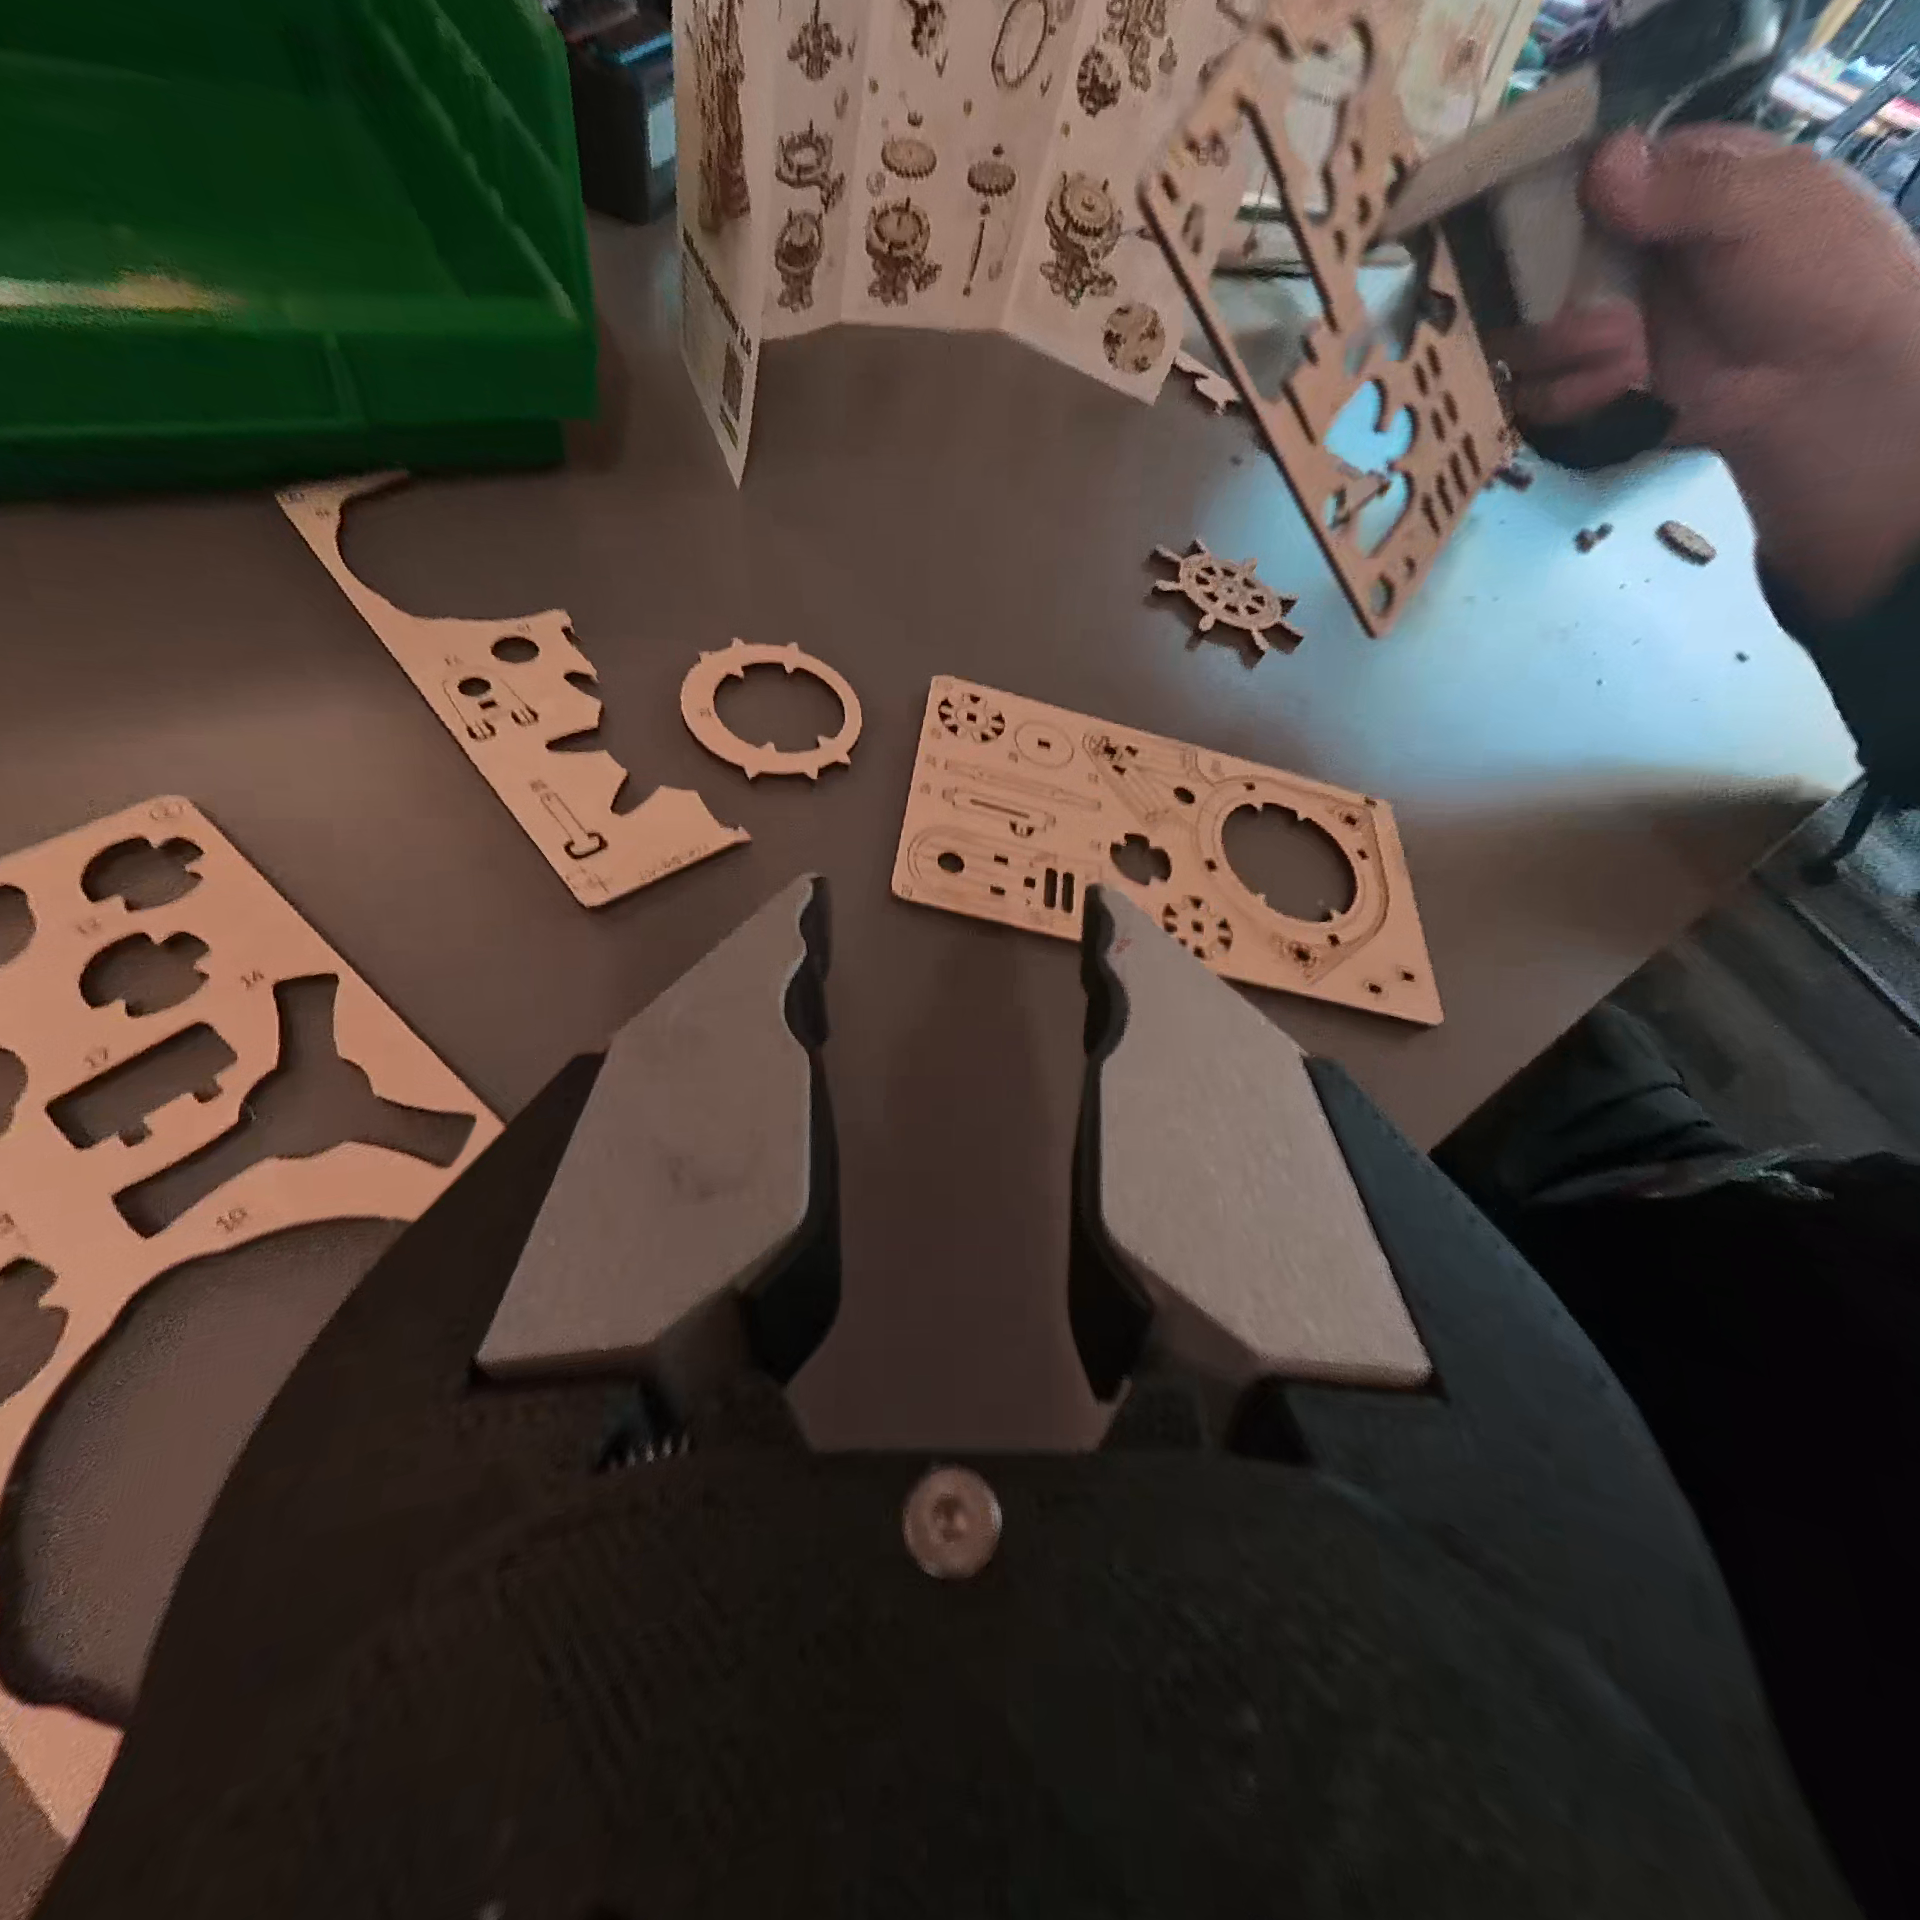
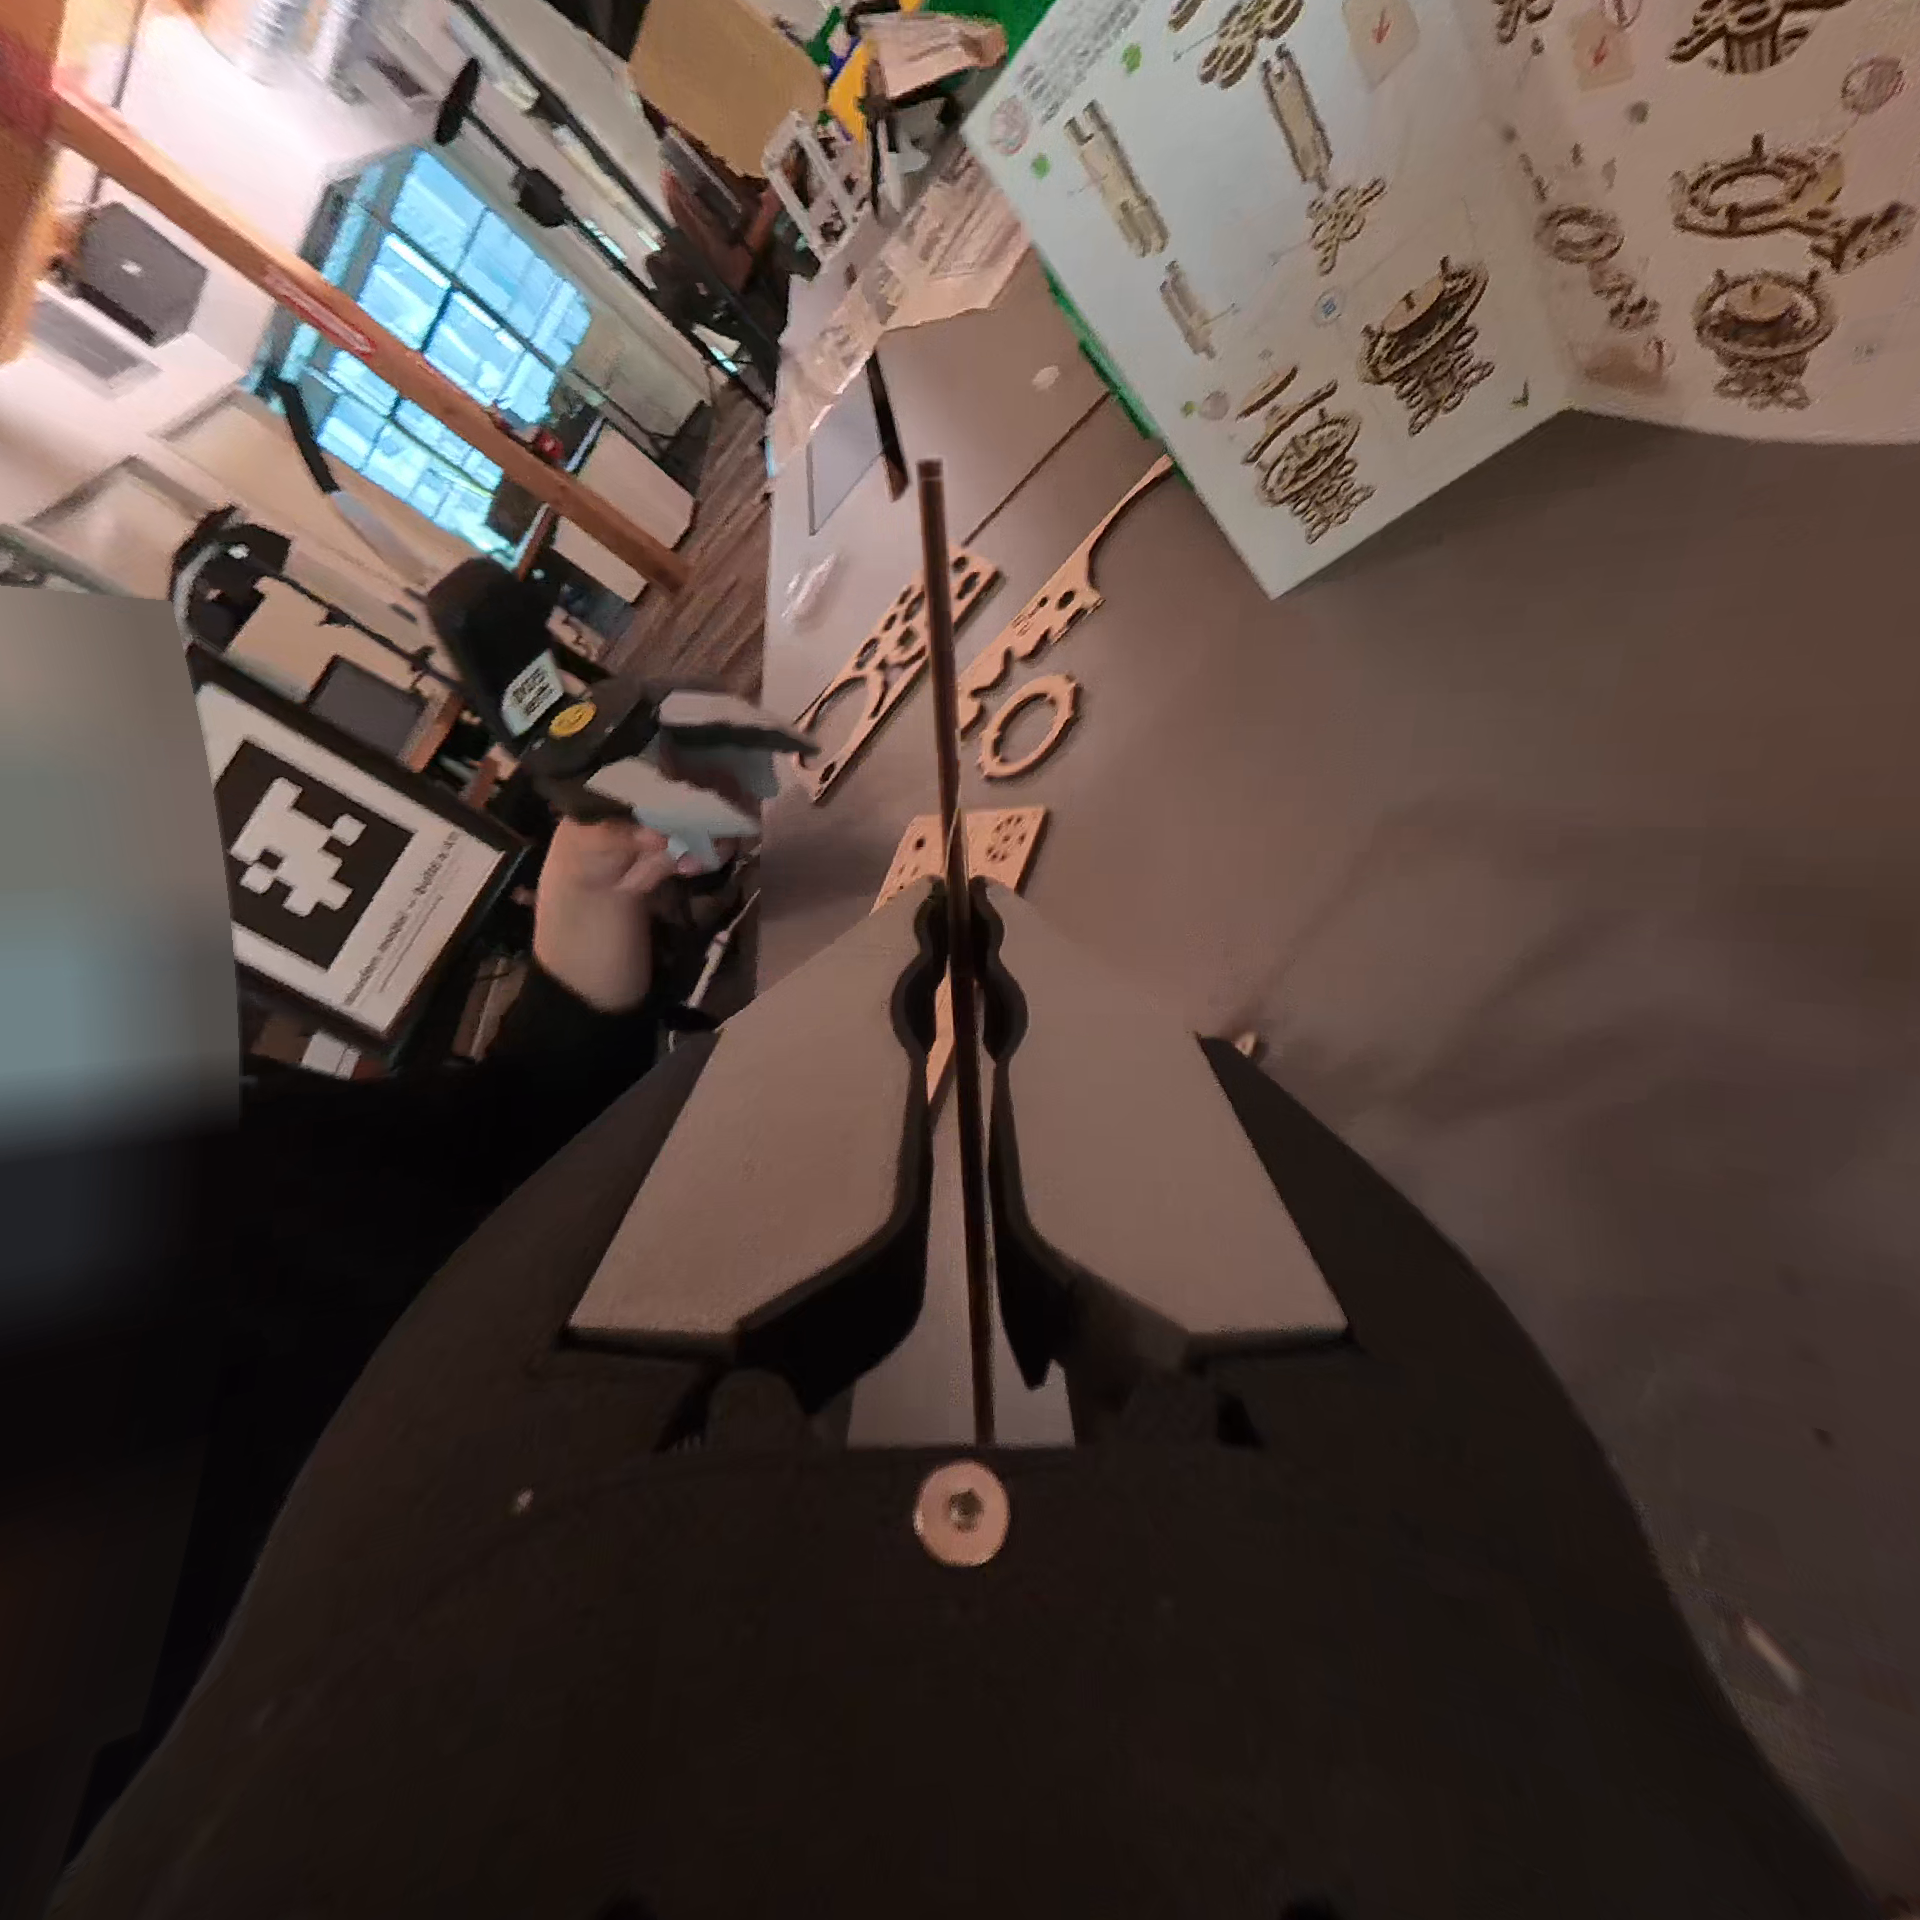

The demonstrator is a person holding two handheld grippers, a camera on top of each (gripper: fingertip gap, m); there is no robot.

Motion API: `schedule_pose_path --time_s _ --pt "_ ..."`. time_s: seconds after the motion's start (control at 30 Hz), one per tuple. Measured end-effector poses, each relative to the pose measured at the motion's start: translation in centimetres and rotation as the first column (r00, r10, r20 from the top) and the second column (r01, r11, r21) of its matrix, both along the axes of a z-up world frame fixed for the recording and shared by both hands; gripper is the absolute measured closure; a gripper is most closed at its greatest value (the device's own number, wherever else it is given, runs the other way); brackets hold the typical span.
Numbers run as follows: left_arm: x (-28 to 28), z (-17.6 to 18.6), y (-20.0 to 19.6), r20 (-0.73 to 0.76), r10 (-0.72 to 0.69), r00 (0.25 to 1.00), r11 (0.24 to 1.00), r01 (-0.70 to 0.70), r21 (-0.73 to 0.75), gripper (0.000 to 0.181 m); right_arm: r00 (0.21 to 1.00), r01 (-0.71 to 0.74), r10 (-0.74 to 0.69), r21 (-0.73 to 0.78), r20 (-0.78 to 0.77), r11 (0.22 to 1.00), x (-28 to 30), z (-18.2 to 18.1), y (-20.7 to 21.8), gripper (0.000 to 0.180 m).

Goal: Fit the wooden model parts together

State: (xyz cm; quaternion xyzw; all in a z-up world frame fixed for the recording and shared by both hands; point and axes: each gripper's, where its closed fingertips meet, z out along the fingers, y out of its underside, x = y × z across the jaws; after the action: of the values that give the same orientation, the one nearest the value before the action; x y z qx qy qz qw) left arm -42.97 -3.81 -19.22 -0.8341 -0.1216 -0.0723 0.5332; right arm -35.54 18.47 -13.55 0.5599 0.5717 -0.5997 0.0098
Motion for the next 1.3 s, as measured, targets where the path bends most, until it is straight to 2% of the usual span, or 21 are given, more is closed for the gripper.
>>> schedule_pose_path --time_s 0.2,0.27,0.33,0.4,0.5,0.57,0.63,0.67,0.77,0.8,0.9,0.97,1.03,1.13,1.2,1.23,1.3 --pt "3.3 -1.1 -1.2 -0.005 -0.138 0.990 0.990 0.138 -0.031 0.135 0.991 0.093 -0.106 0.154 0.080 0.984 -5.7 -3.4 0.4 0.178" --pt "4.4 -1.5 -1.6 -0.022 -0.181 0.983 0.983 0.179 -0.047 0.135 0.985 0.129 -0.151 0.229 0.083 0.965 -6.6 -4.2 1.3 0.160" --pt "5.0 -1.7 -2.1 -0.025 -0.194 0.981 0.980 0.193 -0.052 0.135 0.981 0.147 -0.177 0.302 0.075 0.942 -6.7 -4.5 1.9 0.157" --pt "5.3 -1.5 -2.5 -0.011 -0.196 0.981 0.980 0.196 -0.031 0.136 0.974 0.172 -0.214 0.379 0.070 0.909 -6.2 -4.7 2.5 0.146" --pt "6.7 -1.3 -2.9 0.046 -0.236 0.971 0.972 0.235 0.025 0.137 0.983 0.141 -0.181 0.486 0.034 0.862 -3.6 -4.4 1.0 0.138" --pt "8.2 -1.5 -3.1 0.091 -0.288 0.953 0.958 0.285 0.042 0.137 0.999 0.040 -0.041 0.521 -0.010 0.853 -1.0 -4.1 -3.1 0.128" --pt "9.9 -2.4 -3.3 0.117 -0.339 0.934 0.941 0.338 0.027 0.137 0.985 -0.113 0.162 0.517 -0.051 0.848 1.7 -4.4 -9.3 0.131" --pt "10.4 -3.0 -3.3 0.114 -0.345 0.932 0.938 0.346 0.011 0.137 0.969 -0.185 0.243 0.541 -0.038 0.821 2.9 -5.3 -11.9 0.133" --pt "12.1 -3.9 -3.3 0.161 -0.373 0.914 0.925 0.379 -0.003 0.137 0.938 -0.302 0.336 0.664 0.081 0.684 5.0 -9.6 -15.9 0.136" --pt "12.9 -3.9 -3.4 0.200 -0.383 0.902 0.921 0.389 0.008 0.137 0.926 -0.345 0.356 0.664 0.126 0.664 5.8 -10.7 -16.8 0.141" --pt "16.2 -3.8 -4.0 0.348 -0.433 0.832 0.897 0.437 0.069 0.136 0.912 -0.397 0.385 0.552 0.145 0.733 7.8 -10.5 -19.1 0.156" --pt "17.5 -4.2 -4.1 0.408 -0.409 0.816 0.908 0.411 0.087 0.133 0.873 -0.484 0.452 0.454 0.184 0.748 10.3 -10.8 -20.9 0.180" --pt "18.5 -4.4 -3.7 0.497 -0.373 0.783 0.924 0.359 0.129 0.128 0.862 -0.504 0.473 0.392 0.182 0.769 12.0 -11.1 -22.3 0.180" --pt "19.6 -4.8 -2.1 0.622 -0.339 0.705 0.940 0.284 0.189 0.127 0.870 -0.486 0.462 0.465 0.174 0.740 12.7 -11.9 -22.3 0.180" --pt "19.9 -5.3 -0.8 0.650 -0.310 0.693 0.950 0.247 0.189 0.128 0.874 -0.475 0.457 0.484 0.163 0.735 12.8 -11.8 -22.1 0.180" --pt "19.9 -5.0 -0.3 0.651 -0.314 0.691 0.949 0.234 0.210 0.137 0.872 -0.479 0.461 0.478 0.165 0.736 12.9 -11.8 -22.1 0.180" --pt "20.0 -4.5 0.3 0.628 -0.331 0.704 0.943 0.235 0.233 0.167 0.865 -0.493 0.473 0.457 0.169 0.740 13.2 -11.8 -22.1 0.180"
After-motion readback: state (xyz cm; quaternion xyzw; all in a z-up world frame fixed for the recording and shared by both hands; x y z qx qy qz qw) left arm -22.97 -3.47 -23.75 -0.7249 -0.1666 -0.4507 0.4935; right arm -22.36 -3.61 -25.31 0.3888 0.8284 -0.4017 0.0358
